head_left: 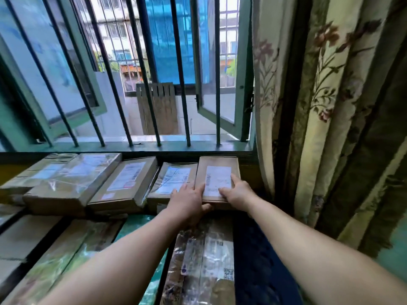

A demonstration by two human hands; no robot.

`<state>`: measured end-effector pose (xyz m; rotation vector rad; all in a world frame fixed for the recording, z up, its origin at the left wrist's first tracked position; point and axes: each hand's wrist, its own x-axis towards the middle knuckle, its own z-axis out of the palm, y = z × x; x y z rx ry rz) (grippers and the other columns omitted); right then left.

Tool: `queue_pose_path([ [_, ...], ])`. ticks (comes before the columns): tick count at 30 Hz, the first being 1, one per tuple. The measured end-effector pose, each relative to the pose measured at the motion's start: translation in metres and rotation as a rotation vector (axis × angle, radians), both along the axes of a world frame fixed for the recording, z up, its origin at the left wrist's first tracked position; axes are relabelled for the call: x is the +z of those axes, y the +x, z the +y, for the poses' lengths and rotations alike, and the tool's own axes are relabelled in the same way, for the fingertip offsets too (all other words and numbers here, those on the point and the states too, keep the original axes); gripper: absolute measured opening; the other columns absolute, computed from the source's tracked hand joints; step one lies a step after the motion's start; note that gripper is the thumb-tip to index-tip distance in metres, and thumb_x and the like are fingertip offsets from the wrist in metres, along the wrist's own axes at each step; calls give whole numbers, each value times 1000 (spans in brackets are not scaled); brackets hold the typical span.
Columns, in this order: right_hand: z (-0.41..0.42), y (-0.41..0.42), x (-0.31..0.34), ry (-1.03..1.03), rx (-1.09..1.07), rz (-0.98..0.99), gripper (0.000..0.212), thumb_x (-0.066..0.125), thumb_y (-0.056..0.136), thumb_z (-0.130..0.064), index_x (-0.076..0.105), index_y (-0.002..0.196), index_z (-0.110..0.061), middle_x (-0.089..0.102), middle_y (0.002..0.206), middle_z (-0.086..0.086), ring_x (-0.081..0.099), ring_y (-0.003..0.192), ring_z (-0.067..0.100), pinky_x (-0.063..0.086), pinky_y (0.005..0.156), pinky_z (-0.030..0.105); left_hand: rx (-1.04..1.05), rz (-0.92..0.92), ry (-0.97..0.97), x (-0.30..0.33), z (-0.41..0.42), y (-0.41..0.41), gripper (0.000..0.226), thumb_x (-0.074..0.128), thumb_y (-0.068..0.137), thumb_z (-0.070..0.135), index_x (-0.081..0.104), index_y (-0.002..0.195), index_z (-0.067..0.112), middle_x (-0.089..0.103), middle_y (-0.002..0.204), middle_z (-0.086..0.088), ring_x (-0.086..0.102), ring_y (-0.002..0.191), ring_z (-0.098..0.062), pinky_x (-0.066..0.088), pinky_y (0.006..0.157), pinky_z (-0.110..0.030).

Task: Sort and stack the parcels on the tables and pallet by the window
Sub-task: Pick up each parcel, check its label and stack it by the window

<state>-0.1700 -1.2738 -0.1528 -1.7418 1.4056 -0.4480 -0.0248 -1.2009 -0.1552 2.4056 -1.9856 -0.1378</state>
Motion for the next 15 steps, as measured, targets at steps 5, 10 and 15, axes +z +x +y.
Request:
queue_pose_path([
  [5,-4,0,8,-56,28,119,74,56,93,-46,23,156,-25,26,154,12,37,137,31,32,110,35,44,72,38,11,3,9,78,58,86,53,23,150,24,26,155,-7,23,142,-25,24,114,-49],
  [10,14,5,38,-169,67,195,72,55,94,-48,27,154,-22,24,158,13,30,141,32,29,112,36,95,128,7,41,39,50,82,63,86,50,24,151,18,26,156,-8,25,143,-24,24,116,-39],
  [15,59,28,82,-244,111,197,74,55,94,-51,27,155,-19,23,160,13,26,145,32,26,118,41,155,230,-50,72,107,103,75,67,86,40,32,148,14,35,152,-10,35,138,-24,28,112,-29],
])
